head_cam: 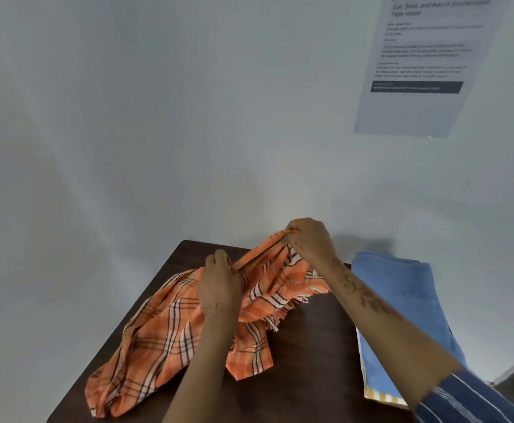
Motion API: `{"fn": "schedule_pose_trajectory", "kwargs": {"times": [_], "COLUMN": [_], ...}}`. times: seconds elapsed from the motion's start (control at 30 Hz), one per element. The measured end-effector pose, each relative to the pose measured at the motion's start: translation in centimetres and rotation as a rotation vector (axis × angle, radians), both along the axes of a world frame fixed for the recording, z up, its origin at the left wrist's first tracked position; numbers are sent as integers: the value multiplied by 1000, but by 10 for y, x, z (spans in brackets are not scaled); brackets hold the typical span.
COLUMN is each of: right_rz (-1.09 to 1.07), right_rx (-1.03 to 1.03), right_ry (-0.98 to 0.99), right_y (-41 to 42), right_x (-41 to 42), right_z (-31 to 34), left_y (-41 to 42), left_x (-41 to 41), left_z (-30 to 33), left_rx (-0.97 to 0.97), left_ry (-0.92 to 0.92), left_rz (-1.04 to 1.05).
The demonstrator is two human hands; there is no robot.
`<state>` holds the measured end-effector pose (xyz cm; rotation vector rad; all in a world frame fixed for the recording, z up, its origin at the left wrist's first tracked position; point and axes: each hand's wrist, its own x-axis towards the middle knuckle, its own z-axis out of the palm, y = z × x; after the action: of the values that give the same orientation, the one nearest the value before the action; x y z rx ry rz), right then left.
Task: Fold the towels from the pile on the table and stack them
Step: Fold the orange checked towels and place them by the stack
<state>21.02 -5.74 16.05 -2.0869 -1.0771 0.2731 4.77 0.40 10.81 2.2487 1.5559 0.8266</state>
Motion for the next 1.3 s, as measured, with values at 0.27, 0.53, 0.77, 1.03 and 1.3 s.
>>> {"fn": "schedule_pose_trajectory", "kwargs": {"times": [0.27, 0.53, 0.77, 1.03, 1.3], "right_rz": [-87, -187, -57, 720, 363], "right_rx": [79, 206, 32, -203, 0], "right_ry": [-162, -443, -303, -77, -151], "right_y": [5, 23, 18, -1, 3], "right_x": [20, 32, 62, 3, 9], "right_z": [32, 99, 101, 76, 93], "left_y": [-3, -8, -7, -20, -24], "left_x": [16, 32, 19, 20, 13], "left_z": [61, 77, 47, 93, 79], "left_rx": [-490, -461, -299, -48, -333], "left_ry": [-792, -41, -352, -504, -361], "left_rz": [-198, -445, -247, -398, -392]}}
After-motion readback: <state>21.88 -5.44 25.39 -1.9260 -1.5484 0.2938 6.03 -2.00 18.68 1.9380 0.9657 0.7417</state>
